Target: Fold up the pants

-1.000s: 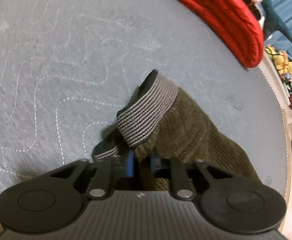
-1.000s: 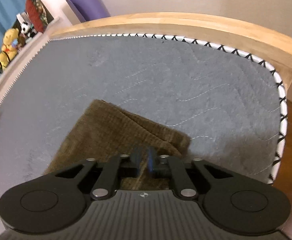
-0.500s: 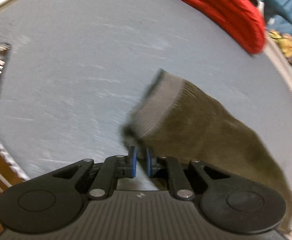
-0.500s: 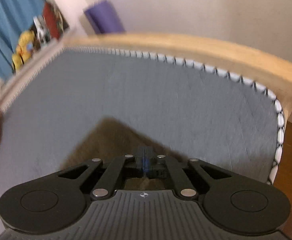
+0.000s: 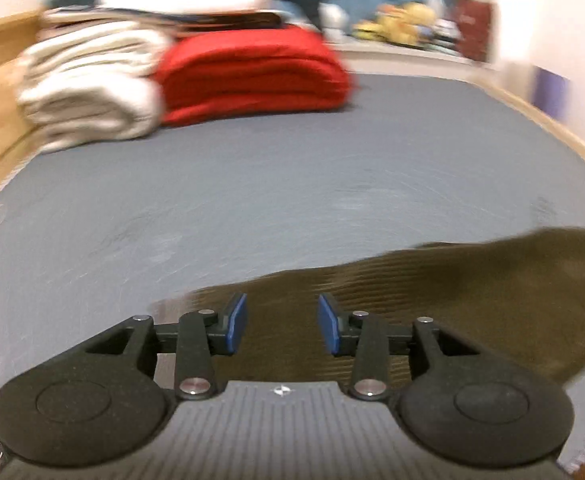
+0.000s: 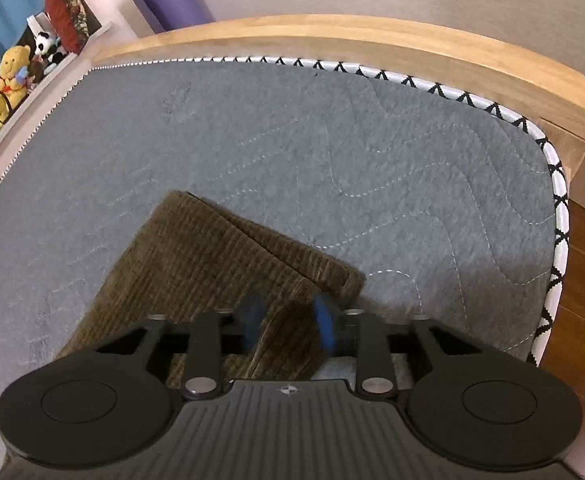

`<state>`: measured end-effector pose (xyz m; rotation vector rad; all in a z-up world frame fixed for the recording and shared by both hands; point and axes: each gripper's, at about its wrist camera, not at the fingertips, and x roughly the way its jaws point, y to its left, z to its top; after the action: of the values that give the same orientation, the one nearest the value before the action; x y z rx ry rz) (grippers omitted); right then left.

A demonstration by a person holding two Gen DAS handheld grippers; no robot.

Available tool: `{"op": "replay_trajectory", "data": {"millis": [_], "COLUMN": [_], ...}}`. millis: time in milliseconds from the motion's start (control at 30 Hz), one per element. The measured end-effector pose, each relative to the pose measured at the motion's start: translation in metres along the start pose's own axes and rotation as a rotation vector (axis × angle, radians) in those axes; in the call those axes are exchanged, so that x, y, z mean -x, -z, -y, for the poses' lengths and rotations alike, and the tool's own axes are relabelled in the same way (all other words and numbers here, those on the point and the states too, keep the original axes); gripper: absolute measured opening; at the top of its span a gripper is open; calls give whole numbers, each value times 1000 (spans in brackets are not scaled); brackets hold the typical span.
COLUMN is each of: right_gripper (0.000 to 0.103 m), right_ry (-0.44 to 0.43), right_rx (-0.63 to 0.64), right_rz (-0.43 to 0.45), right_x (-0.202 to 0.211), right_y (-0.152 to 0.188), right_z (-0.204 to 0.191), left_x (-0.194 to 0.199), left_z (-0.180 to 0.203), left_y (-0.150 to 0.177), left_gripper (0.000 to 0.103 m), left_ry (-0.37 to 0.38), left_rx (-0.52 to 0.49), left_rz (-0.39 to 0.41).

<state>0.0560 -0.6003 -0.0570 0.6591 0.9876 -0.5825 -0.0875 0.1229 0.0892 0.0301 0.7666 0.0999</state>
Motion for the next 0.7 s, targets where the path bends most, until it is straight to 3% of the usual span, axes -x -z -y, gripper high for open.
{"op": "replay_trajectory", "data": {"millis": [67,233,267,300,367,400,533,567,600,633,700], "right_gripper": [0,1,10,39,81,82,70,56,32,21,14], "right_ry": [8,85,101,109,103,96,68,66,67,69,76], "right_rx": [8,48,39,24,-22,-28,-49,-50,-45,-33,-7], "right_rz": [7,7,10,9,24,30,-41,-65,-84,-96,-71], "right_x": [2,3,5,7,12,12,-2,-7,-11,-13,-8], "right_y": [-2,-2,-2,-4,-7,-9,-8,-6,-4,-3,-3], "right_z": [-3,-6,-5,-3,3,5,11,11,10,7,0], "left_x": [-10,-45,-56,-67,-80,-85,-93,-93,-93,-93,-87], "left_z": [22,65,69,70,78,81,92,90,92,94,91], "left_y": [-10,1,9,13,20,21,25,25,24,22,21], "left_gripper": [49,59,59,59,59,59,58,58,58,58,58], "left_ry": [94,150,153,152,180,201,225,229,234,240,246], "left_rx": [-32,-106,-112,-120,-146,-159,-202,-205,-206,-205,-204], "left_rz": [-25,-31,-75,-121,-179,-187,-205,-202,-200,-198,-189]}}
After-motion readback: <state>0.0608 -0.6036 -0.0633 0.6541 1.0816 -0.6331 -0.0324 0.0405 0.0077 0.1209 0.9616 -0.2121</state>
